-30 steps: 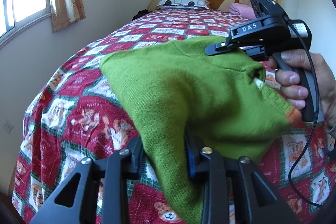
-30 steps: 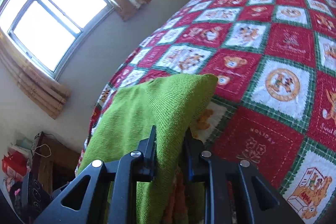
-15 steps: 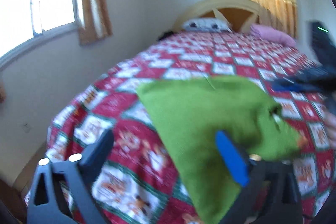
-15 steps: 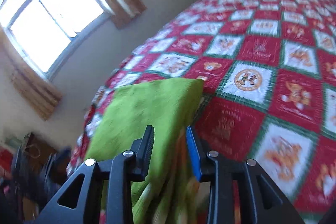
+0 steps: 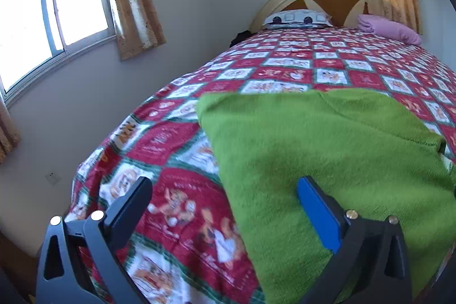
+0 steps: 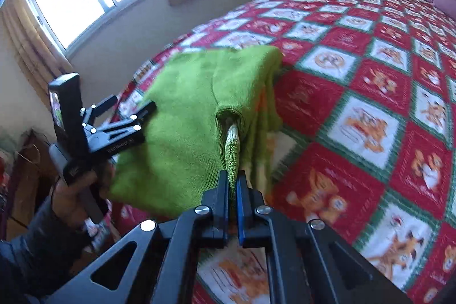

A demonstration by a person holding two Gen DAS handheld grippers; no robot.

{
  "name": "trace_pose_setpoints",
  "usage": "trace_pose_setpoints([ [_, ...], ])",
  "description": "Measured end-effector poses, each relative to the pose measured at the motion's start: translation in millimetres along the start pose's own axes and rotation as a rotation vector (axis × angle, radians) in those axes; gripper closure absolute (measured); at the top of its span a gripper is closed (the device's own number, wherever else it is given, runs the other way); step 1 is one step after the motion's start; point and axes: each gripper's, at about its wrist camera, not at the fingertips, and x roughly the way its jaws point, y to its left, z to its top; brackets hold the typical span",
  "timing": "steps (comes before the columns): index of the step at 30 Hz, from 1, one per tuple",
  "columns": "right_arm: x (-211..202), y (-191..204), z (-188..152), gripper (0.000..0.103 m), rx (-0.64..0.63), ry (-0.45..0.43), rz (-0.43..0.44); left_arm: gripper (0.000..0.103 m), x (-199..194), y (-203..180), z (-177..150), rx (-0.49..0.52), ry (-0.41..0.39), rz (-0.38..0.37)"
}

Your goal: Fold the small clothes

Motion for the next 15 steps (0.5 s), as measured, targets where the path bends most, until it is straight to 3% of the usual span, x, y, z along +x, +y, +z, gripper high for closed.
trace_pose_setpoints([
  [3,24.6,-7.4,-9.5,0.1,0.009,0.037,-0.02,0.0,-0.4,0.2,-4.9,-0.019,-0.018,0.008],
  [6,20.4,-6.6,-5.8,0.099,0.032,0.027,-0.003,0.0,-3.8,3.9,-0.4,-0.013,-0.003,-0.01],
  [10,-17.1,25.0,8.8,0.091,-0.056,-0.111,-0.132,0.0,-7.5,0.3,-3.5,0.021,-0.029,-0.003],
  [12,-22.9,47.1,21.4,0.089,-0.113,-0.157,-0.08,0.0,-5.5,1.9,-4.3,-0.012,-0.021,-0.012],
  [14,-6.0,57.5,35.0,0.089,-0.13,-0.131,0.041,0.0,-5.6,3.4,-3.5,-0.03,-0.005,-0.016],
  [15,4.3,55.8,39.1,0.089,-0.115,-0.114,0.057,0.0,-7.3,3.5,-3.2,-0.026,-0.001,-0.015],
])
